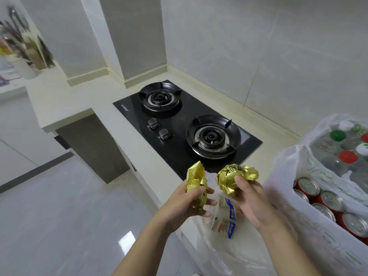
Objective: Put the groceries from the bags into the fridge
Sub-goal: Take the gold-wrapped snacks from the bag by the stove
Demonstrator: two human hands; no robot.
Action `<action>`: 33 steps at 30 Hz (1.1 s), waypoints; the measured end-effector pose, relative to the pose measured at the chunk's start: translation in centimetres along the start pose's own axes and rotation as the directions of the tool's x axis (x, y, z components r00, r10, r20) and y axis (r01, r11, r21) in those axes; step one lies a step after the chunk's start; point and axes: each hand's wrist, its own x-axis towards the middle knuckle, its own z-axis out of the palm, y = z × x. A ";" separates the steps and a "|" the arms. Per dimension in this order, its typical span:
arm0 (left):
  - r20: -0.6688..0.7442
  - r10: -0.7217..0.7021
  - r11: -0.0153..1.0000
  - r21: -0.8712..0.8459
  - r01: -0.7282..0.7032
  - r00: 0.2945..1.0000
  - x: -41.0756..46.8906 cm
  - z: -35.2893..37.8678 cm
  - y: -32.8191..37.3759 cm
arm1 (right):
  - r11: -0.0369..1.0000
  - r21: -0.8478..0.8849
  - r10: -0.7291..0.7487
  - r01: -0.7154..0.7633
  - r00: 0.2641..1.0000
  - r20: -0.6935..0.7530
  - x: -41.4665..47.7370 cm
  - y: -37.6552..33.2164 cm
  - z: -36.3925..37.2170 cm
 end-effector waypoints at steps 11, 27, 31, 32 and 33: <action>-0.317 0.171 0.962 -0.153 -0.228 0.933 -10.1 -8.1 2.2 | 0.993 -0.114 0.046 -0.017 0.967 0.251 1.3 2.5 13.3; -0.708 0.365 0.858 0.003 -0.514 0.605 -41.4 -23.0 -0.2 | 0.970 -0.241 0.168 0.006 0.700 0.694 -12.4 16.3 42.3; -0.792 0.387 0.833 0.080 -0.548 0.472 -48.5 -24.8 -0.4 | 0.969 -0.245 0.206 -0.010 0.573 0.793 -16.1 18.6 48.9; -0.807 0.397 0.822 0.100 -0.561 0.438 -50.1 -25.1 -0.2 | 0.969 -0.248 0.212 -0.006 0.539 0.815 -17.0 19.0 50.4; -0.816 0.409 0.809 0.118 -0.576 0.407 -51.5 -25.4 -0.1 | 0.969 -0.249 0.219 -0.009 0.502 0.836 -17.7 19.3 51.9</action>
